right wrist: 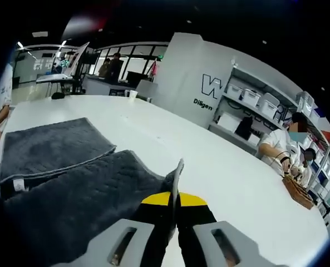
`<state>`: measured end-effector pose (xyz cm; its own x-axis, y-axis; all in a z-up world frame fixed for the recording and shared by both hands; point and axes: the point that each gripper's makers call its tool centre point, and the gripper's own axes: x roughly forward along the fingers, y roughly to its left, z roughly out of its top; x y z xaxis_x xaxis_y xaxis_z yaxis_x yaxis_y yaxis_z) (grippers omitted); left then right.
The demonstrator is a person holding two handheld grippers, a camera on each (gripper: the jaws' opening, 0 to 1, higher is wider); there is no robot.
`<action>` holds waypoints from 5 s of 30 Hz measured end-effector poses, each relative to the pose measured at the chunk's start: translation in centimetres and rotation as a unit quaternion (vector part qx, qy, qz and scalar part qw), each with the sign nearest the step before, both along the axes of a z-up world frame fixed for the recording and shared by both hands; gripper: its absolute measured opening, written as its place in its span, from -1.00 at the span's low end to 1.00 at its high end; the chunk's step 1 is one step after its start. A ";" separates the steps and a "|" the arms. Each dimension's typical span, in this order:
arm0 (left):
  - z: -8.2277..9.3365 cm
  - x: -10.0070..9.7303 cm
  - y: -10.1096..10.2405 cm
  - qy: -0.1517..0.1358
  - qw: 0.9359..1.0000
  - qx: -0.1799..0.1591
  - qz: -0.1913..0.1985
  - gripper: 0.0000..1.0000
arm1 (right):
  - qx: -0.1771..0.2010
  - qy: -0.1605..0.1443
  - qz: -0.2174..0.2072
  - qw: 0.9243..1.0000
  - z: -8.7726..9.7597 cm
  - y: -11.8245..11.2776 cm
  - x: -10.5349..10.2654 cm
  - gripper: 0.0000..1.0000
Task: Open the folded towel by lifting each exposed corner and separating the folded layers until the towel lies flat within the target outline without major curled edges
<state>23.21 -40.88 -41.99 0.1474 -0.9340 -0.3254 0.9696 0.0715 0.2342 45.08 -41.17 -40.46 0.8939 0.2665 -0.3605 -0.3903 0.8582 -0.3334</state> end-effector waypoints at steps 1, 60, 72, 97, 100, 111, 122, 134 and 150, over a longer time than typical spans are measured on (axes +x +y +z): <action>0.0 0.0 -0.2 0.002 1.000 -0.001 -0.002 -0.97 | 0.001 0.001 -0.003 1.000 -0.2 -0.4 0.0 -1.00; -0.9 -0.4 -3.3 0.056 0.998 -0.028 0.006 -0.74 | 0.041 -0.001 -0.048 0.998 -0.8 -5.8 -0.5 -0.99; -4.3 -2.5 -4.9 0.029 0.998 0.034 -0.037 -0.83 | 0.038 0.029 -0.029 0.998 -3.7 -4.9 1.8 -1.00; -3.3 -0.8 -4.4 0.013 1.000 -0.006 0.008 -0.97 | 0.059 0.046 -0.054 0.996 -5.8 -6.7 2.1 -1.00; -2.6 -0.3 -3.8 0.012 1.000 -0.019 0.020 -0.95 | 0.061 0.033 -0.057 0.996 -4.5 -6.7 1.6 -1.00; -0.1 1.3 -0.1 0.006 0.995 -0.061 0.073 -0.82 | 0.066 0.008 -0.048 0.997 -1.8 -4.6 0.3 -1.00; 0.2 2.4 3.0 0.001 0.992 -0.064 0.113 -0.37 | 0.067 0.001 -0.053 0.996 -0.9 -3.3 -1.2 -0.67; 0.5 3.9 6.6 0.009 0.983 -0.069 0.167 0.20 | 0.072 -0.002 -0.038 0.997 -0.3 -0.9 -1.6 -0.37; 0.2 4.6 10.7 0.022 0.973 -0.061 0.221 0.52 | 0.082 -0.006 -0.018 0.996 0.3 1.5 -1.6 -0.26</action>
